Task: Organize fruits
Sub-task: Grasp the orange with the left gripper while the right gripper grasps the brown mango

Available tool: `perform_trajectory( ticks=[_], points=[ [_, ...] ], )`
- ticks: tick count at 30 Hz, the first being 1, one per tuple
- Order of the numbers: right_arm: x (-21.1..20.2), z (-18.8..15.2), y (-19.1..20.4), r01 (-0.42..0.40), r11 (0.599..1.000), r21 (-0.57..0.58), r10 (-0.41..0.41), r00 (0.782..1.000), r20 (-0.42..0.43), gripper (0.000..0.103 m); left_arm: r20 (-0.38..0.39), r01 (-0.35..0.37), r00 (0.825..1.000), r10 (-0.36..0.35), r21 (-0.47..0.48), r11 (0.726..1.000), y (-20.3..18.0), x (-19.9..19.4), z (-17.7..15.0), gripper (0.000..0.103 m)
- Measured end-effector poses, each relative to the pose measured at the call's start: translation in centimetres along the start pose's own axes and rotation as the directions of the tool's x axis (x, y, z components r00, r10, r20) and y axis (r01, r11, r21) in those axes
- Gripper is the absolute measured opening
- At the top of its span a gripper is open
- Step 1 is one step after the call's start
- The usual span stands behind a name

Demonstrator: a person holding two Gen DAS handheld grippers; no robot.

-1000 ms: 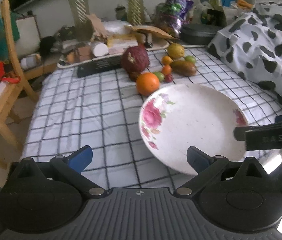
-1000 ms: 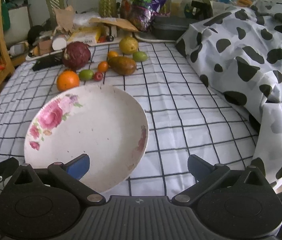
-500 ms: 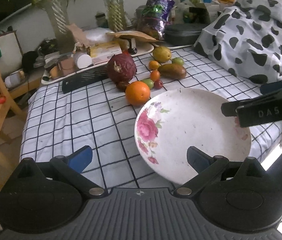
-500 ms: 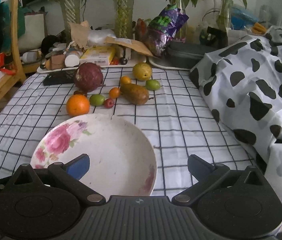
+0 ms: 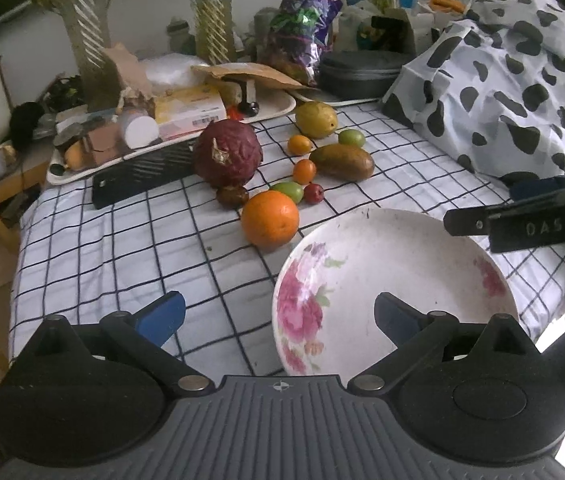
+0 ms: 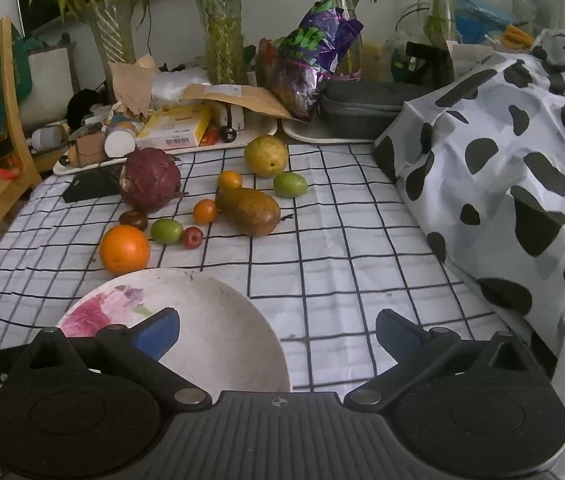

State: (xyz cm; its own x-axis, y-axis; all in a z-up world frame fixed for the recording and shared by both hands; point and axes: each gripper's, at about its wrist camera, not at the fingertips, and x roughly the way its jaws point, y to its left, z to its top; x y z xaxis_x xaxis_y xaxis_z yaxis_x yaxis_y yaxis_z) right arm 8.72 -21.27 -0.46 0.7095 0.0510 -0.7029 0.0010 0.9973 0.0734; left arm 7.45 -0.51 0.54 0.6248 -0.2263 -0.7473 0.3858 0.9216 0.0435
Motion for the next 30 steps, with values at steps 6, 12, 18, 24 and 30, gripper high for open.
perform_trajectory(
  ticks=[6,12,18,24,30],
  points=[
    [1.0,0.7,0.4,0.012,0.998,-0.063,-0.010,0.999,0.031,0.103,-0.023,0.082,0.996,-0.083,-0.025,0.996,0.9,1.7,1.0,0.102],
    [2.3,1.8,0.5,-0.032,0.996,-0.084,0.033,0.999,0.012,0.103,-0.020,0.102,0.994,-0.104,-0.078,0.992,2.4,3.5,2.3,0.102],
    [3.6,2.7,0.4,-0.063,0.993,-0.098,0.063,0.998,-0.008,0.103,-0.028,0.141,0.989,-0.145,-0.111,0.984,3.5,5.3,3.7,0.080],
    [5.0,3.8,0.0,-0.048,0.994,-0.101,0.046,0.999,-0.020,0.103,-0.051,0.155,0.985,-0.163,-0.124,0.980,4.2,7.3,4.7,0.077],
    [6.6,5.0,-0.5,-0.047,0.996,-0.081,0.045,0.998,-0.034,0.103,-0.084,0.169,0.980,-0.180,-0.127,0.977,4.6,9.4,5.7,0.065]
  ],
)
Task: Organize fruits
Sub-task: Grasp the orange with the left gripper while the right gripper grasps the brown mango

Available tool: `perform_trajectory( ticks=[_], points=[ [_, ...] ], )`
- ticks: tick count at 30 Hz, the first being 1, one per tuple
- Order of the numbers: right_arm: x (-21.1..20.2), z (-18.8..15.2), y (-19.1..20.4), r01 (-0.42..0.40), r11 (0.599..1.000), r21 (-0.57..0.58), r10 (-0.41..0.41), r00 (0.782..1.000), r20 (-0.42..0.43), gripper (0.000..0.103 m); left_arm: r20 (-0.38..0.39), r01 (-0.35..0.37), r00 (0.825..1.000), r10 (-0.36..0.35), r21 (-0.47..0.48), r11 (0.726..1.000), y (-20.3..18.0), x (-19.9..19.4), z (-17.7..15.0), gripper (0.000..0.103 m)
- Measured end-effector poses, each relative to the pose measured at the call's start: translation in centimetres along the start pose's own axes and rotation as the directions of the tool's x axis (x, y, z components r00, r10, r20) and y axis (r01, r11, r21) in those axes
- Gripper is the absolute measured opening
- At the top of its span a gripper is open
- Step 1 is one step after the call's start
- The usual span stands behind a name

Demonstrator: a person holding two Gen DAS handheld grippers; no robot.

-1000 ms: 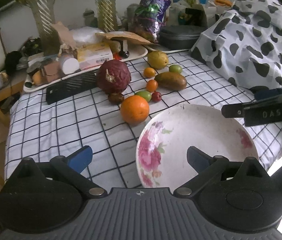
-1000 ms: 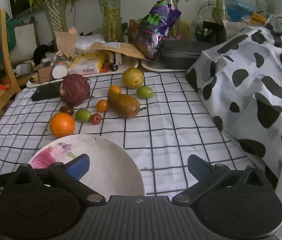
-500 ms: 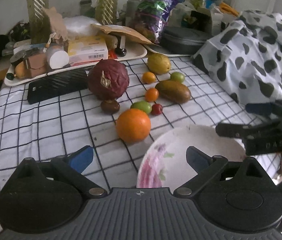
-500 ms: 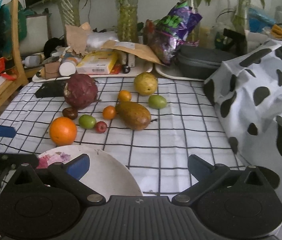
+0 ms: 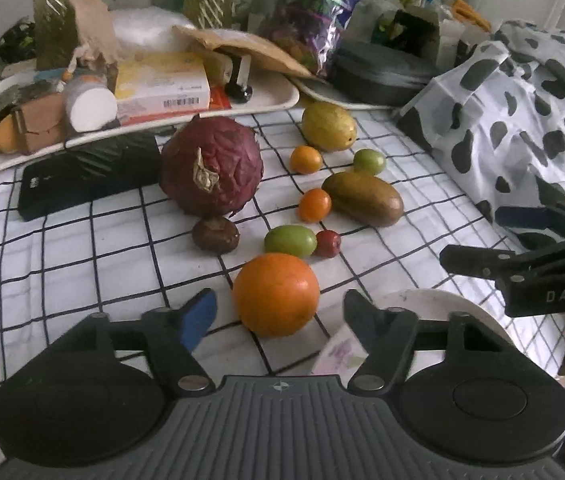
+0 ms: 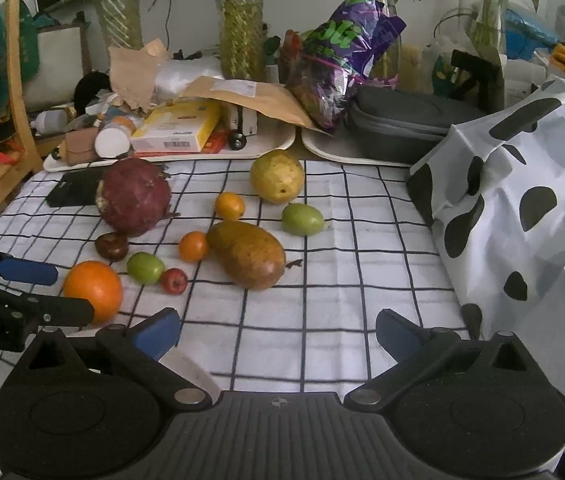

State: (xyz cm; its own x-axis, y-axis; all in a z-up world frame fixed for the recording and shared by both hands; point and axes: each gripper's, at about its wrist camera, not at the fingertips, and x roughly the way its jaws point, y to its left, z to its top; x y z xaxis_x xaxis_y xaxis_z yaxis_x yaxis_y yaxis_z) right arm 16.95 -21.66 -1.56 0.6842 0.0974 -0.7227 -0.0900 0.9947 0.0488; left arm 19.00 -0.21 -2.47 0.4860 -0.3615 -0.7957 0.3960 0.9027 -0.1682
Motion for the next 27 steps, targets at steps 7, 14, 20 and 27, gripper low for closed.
perform_trajectory(
  ticks=[7,14,20,27],
  points=[
    [1.5,1.0,0.0,-0.001,1.000,-0.010,0.001,1.000,-0.014,0.103,-0.042,0.009,0.999,-0.007,0.039,0.999,0.1,2.0,0.9,0.056],
    [3.0,1.7,0.4,-0.020,0.999,-0.050,0.019,1.000,-0.022,0.103,-0.028,0.002,1.000,0.000,0.080,0.997,-0.4,2.9,1.6,0.051],
    [4.5,2.4,0.6,-0.034,0.995,-0.090,0.032,0.999,-0.029,0.103,0.027,-0.014,1.000,0.011,0.091,0.996,-0.6,1.4,2.4,0.051],
    [6.9,3.4,0.3,-0.064,0.993,-0.100,0.059,0.997,-0.052,0.087,0.059,-0.050,0.997,0.045,0.091,0.995,-0.2,0.6,2.7,0.051]
  ],
)
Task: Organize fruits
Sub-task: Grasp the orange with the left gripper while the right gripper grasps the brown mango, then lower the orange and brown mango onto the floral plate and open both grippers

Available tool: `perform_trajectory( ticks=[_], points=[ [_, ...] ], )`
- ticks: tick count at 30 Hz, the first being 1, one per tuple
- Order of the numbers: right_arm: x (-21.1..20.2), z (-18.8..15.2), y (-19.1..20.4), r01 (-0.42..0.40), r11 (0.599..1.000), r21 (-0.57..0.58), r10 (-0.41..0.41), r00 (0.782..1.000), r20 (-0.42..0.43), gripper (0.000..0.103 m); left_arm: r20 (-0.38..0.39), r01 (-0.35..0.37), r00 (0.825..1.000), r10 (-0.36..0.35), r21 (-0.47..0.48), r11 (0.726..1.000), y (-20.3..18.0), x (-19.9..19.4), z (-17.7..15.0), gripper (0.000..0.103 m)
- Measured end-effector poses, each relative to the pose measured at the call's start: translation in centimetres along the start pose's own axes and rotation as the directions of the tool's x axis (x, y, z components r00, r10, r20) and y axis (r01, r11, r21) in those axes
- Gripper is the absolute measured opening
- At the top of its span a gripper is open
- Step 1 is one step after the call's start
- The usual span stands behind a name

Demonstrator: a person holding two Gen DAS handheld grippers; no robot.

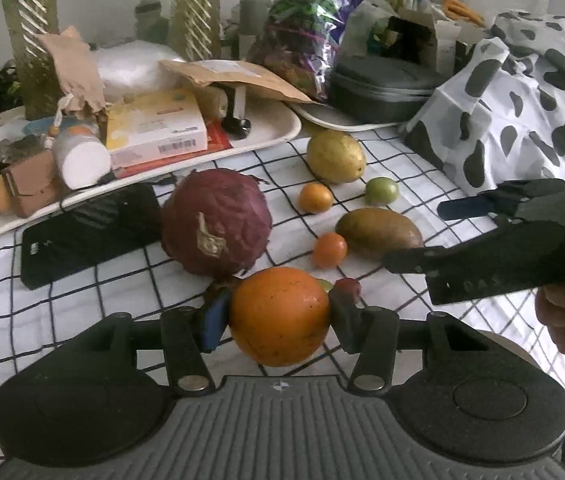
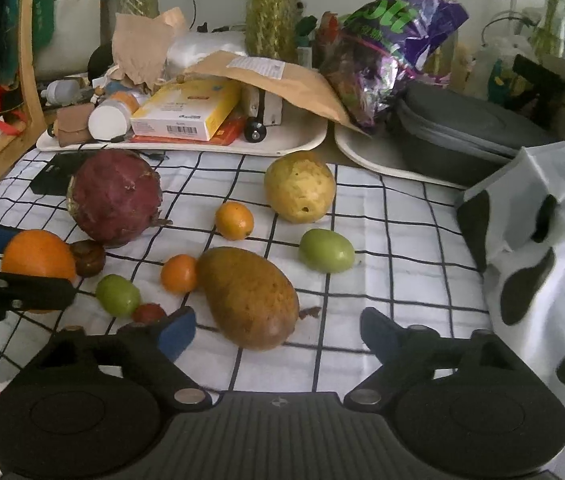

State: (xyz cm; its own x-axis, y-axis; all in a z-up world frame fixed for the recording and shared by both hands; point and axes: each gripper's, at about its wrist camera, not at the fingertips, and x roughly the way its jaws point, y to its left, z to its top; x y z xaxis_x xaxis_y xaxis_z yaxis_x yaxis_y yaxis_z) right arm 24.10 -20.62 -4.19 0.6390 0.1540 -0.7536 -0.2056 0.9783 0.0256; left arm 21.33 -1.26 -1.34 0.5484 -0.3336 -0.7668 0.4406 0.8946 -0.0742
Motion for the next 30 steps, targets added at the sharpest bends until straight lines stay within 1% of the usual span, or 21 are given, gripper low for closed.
perform_trajectory(
  ticks=[2,4,8,10,12,13,15,18,20,22,24,26,28,30],
  points=[
    [0.6,0.3,-0.1,-0.021,1.000,-0.003,0.021,1.000,-0.005,0.082,0.010,-0.009,1.000,0.009,0.005,1.000,0.2,-0.1,0.0,0.051],
    [1.1,0.6,0.0,-0.042,0.999,-0.008,0.042,0.999,-0.007,0.075,0.023,-0.010,1.000,0.009,0.010,1.000,0.3,-0.4,0.1,0.051],
    [2.0,1.2,0.2,-0.066,0.997,-0.028,0.066,0.998,-0.008,0.068,0.036,-0.003,0.999,0.003,0.020,1.000,0.4,-0.7,0.0,0.051],
    [2.5,1.4,0.2,-0.088,0.996,-0.022,0.087,0.996,-0.015,0.061,0.044,-0.015,0.999,0.014,0.025,1.000,0.4,-0.8,0.0,0.051],
    [3.0,1.5,0.2,-0.113,0.994,-0.009,0.112,0.993,-0.032,0.057,0.050,-0.021,0.999,0.020,0.023,1.000,0.5,-0.8,0.0,0.051],
    [3.2,1.5,0.2,-0.119,0.993,-0.005,0.118,0.992,-0.033,0.056,0.053,-0.024,0.998,0.022,0.021,0.999,0.6,-0.8,0.0,0.051],
    [3.2,1.5,0.6,-0.107,0.994,-0.027,0.106,0.994,-0.038,0.054,0.058,-0.026,0.998,0.025,0.021,0.999,0.7,-0.9,0.1,0.051],
    [3.0,1.5,0.6,-0.104,0.995,-0.013,0.103,0.994,-0.046,0.052,0.059,-0.010,0.998,0.009,0.021,1.000,0.7,-1.0,0.2,0.051],
    [2.8,1.5,0.6,-0.093,0.996,-0.010,0.092,0.995,-0.047,0.052,0.063,-0.013,0.998,0.011,0.027,1.000,0.4,-1.0,0.2,0.051],
    [2.1,1.5,0.6,-0.081,0.997,-0.012,0.080,0.996,-0.029,0.052,0.066,-0.013,0.998,0.010,0.042,0.999,0.1,-1.1,0.2,0.051],
    [1.2,1.5,0.4,-0.076,0.997,-0.002,0.076,0.997,-0.007,0.052,0.059,0.003,0.998,-0.006,0.059,0.998,-0.3,-1.2,0.1,0.051],
    [0.3,1.4,0.3,-0.080,0.997,0.009,0.080,0.997,0.008,0.052,0.058,0.027,0.998,-0.032,0.079,0.997,-0.8,-1.4,-0.1,0.051],
    [-0.4,1.2,0.4,-0.083,0.996,0.010,0.083,0.996,0.020,0.052,0.063,0.024,0.998,-0.030,0.089,0.996,-1.3,-1.8,-0.3,0.051],
    [-1.1,1.0,0.5,-0.088,0.996,0.010,0.088,0.996,0.028,0.052,0.062,0.038,0.997,-0.044,0.102,0.994,-1.9,-2.1,-0.5,0.051]
  ],
)
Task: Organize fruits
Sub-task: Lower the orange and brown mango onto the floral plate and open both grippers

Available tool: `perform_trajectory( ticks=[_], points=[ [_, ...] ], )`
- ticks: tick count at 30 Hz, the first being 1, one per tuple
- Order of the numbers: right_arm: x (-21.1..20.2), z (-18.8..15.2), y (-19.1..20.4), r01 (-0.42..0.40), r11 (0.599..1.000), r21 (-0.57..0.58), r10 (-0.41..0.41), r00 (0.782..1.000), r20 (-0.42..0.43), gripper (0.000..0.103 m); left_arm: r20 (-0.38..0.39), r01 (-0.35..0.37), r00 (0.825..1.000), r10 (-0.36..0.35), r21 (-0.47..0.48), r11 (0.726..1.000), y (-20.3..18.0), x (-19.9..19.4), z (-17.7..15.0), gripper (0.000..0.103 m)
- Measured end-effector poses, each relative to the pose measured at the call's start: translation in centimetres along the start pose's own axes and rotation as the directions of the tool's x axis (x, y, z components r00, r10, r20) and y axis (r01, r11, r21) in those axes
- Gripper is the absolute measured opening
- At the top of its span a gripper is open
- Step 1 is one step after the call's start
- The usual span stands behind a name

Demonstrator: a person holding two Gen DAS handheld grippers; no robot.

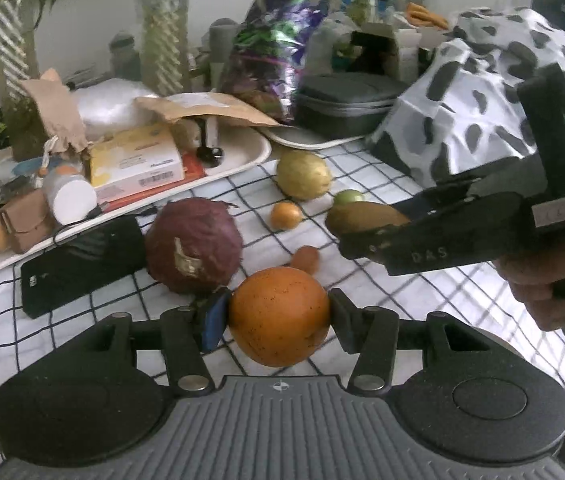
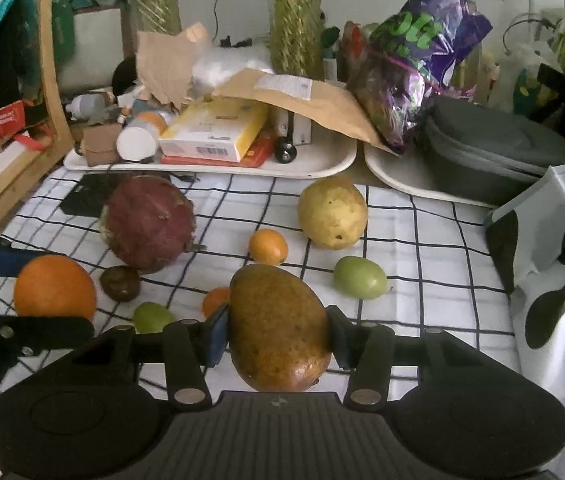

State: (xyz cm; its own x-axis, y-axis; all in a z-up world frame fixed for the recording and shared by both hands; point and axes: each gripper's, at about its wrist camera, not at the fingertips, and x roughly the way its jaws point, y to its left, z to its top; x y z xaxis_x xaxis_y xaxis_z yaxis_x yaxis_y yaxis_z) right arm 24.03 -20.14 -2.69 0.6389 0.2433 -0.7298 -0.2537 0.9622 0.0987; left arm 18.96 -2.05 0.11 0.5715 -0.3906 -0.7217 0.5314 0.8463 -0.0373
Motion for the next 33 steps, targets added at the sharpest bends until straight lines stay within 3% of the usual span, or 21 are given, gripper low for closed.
perform_trajectory(
  ticks=[7,20,25,27,30,33],
  points=[
    [-3.1,-1.3,1.2,-0.032,0.999,0.001,0.032,0.999,0.028,0.052,0.012,0.062,0.998,-0.063,0.005,0.998,-1.9,-1.6,-1.1,0.051],
    [-7.3,-4.7,2.9,-0.053,0.998,0.016,0.052,0.998,0.032,0.052,-0.083,0.084,0.993,-0.082,0.024,0.996,-5.4,-1.9,-4.9,0.051],
    [-8.2,-6.0,3.4,-0.058,0.998,0.026,0.058,0.998,0.015,0.052,-0.132,0.051,0.990,-0.043,0.061,0.997,-6.0,-0.6,-6.1,0.051],
    [-8.6,-6.5,3.5,-0.067,0.997,0.029,0.066,0.998,0.009,0.052,-0.119,0.041,0.992,-0.035,0.051,0.998,-5.9,-0.6,-6.2,0.052],
    [-9.1,-7.1,3.6,-0.074,0.997,0.035,0.074,0.997,0.001,0.052,-0.121,0.018,0.992,-0.015,0.028,0.999,-5.8,-0.8,-6.4,0.065],
    [-9.5,-7.8,3.8,-0.066,0.997,0.038,0.066,0.998,-0.008,0.052,-0.104,-0.010,0.994,0.012,0.019,1.000,-5.8,-1.5,-6.5,0.067]
  ],
)
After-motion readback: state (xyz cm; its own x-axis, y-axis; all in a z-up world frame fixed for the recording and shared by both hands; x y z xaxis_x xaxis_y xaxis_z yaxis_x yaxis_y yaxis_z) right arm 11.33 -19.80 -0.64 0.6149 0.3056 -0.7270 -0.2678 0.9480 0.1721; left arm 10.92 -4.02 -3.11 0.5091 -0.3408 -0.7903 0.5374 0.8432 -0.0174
